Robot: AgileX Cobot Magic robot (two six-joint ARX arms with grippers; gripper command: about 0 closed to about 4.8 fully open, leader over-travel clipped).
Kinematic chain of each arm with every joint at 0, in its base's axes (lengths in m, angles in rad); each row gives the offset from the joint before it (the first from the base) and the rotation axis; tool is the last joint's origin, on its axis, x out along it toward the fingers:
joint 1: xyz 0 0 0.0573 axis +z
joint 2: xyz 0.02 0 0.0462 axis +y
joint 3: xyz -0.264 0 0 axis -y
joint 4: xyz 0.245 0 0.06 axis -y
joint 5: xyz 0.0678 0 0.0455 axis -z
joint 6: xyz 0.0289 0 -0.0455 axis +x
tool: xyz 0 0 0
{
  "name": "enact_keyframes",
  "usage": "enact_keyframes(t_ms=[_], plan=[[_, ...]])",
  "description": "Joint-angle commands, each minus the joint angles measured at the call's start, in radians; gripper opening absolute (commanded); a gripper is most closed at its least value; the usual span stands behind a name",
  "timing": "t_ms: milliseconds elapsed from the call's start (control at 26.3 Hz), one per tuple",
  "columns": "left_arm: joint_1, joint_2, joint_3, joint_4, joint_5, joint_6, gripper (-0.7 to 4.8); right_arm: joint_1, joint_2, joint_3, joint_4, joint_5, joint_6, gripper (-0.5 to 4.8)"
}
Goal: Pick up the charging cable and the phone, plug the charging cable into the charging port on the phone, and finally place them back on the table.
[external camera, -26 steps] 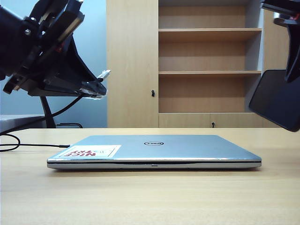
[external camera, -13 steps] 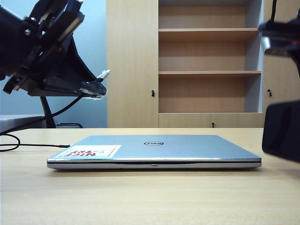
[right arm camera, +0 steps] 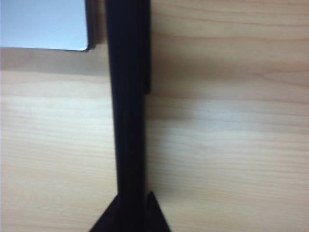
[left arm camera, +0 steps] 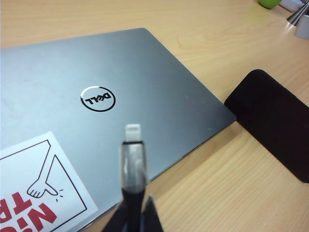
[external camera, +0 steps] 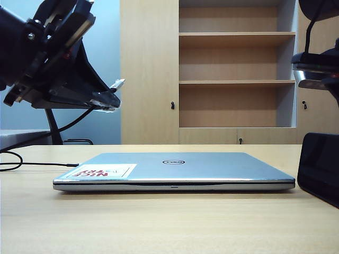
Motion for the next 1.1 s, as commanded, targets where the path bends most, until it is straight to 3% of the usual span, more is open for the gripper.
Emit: enact_keyframes(t_ms=[38,646,799,1103], plan=[[0.001,0.0,0.002,0.006,0.003,0.001,-0.07,0.002,0.018,-0.016,0.027,-0.019,0.003,1.0],[0.001,0.0,0.002,0.003,0.003,0.001,-0.07,0.001,0.114,-0.016,0.092,-0.019,0.006,0.98],[0.001,0.0,0.002,0.003,0.004,0.001,-0.07,0.001,0.116,-0.016,0.098,-0.018,0.006,-0.05],[0.001,0.0,0.002,-0.011,0.003,-0.007,-0.07,0.001,0.113,0.045,0.026,-0.02,0.005,-0.06]])
